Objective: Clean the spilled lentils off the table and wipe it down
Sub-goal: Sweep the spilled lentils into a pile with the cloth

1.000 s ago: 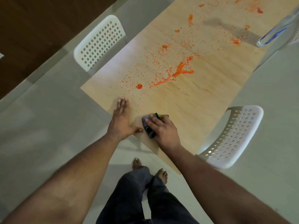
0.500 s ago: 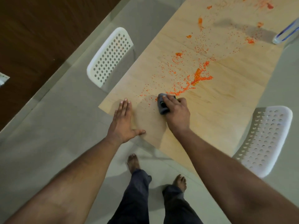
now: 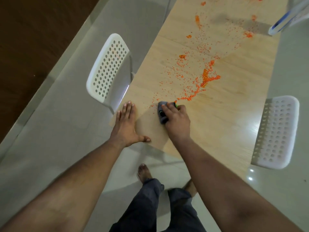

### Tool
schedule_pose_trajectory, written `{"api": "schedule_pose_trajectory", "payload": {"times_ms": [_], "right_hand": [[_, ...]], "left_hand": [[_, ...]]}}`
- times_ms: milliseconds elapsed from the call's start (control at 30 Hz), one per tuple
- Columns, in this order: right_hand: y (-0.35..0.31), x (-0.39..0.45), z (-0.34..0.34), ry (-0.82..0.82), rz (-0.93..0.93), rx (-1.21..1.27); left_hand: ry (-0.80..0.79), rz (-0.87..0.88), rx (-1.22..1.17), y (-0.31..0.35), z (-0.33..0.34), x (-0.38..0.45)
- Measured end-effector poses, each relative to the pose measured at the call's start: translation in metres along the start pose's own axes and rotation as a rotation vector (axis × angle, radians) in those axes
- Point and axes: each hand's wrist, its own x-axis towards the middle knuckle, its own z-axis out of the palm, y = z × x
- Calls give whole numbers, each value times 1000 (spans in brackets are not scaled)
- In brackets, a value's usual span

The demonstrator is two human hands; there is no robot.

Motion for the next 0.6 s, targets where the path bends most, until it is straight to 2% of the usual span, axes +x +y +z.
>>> {"api": "schedule_pose_trajectory", "payload": {"times_ms": [67,167,267,333,400,533,600], "right_hand": [[-5,13,-7,-28,92,16],[-17,2,-9,47,110,46],[-42,-39,2,101,-53,109],[-60,-65,15,63,-184,105],[-69,-75,27,7,-223,76],[-72,-37,31,-24,-144,38],[-68,-4,25,-13,-47,26]], "left_hand": [[2,6,-3,-7,-5,1],[-2,7,1,-21,-15,2],[-28,21,24,-35,-23,4],[-42,49,14,-45,-25,7],[-50,76,-13,-50,-23,9],[-59,93,-48,-50,-25,16],[-66,102,-43,-49,-28,20]]}}
